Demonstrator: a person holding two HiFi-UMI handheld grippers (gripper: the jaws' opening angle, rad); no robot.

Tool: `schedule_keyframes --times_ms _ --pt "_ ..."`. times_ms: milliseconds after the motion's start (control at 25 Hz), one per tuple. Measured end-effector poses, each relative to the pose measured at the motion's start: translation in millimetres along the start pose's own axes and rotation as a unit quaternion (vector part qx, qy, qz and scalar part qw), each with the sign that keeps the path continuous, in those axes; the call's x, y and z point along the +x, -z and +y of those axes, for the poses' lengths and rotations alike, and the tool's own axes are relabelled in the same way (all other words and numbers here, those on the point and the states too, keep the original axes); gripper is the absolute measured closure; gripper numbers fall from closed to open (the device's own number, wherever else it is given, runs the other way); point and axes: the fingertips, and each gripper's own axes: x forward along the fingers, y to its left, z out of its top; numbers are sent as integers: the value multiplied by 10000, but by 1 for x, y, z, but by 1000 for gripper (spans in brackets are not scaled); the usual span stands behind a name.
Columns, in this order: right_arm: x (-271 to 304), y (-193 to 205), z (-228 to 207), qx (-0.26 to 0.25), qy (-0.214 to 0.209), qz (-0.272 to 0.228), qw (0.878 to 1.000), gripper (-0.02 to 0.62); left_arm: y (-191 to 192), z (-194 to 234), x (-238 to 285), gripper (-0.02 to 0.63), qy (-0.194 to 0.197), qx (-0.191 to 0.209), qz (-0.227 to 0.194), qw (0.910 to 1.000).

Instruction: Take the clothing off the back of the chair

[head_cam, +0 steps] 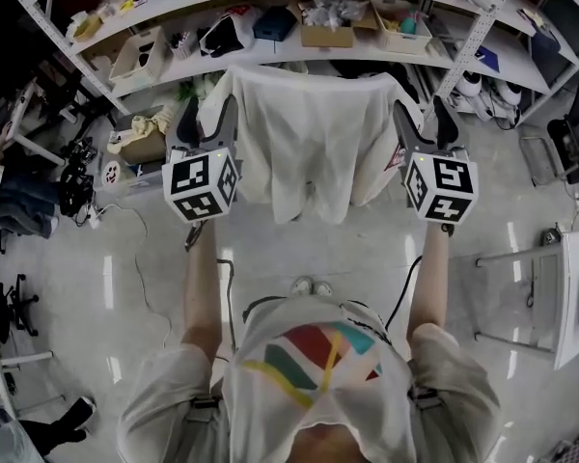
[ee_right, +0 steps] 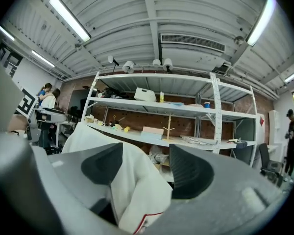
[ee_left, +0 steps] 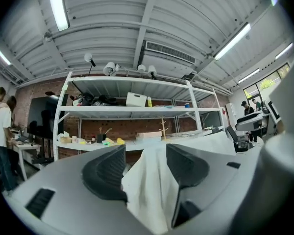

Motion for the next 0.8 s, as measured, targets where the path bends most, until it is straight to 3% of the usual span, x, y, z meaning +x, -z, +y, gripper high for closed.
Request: schedule_keyframes --times_ms 160,400,800 --pt "24 16 -4 0 -40 326 9995 302 26 24 25 353 -45 -128 401 9991" --pt "47 42 -8 -89 -51 778 9969 302 61 36 46 350 -49 186 1026 9945" --pt "62 77 -11 -298 81 1318 9908 304 93 43 67 350 -22 412 1532 9873"
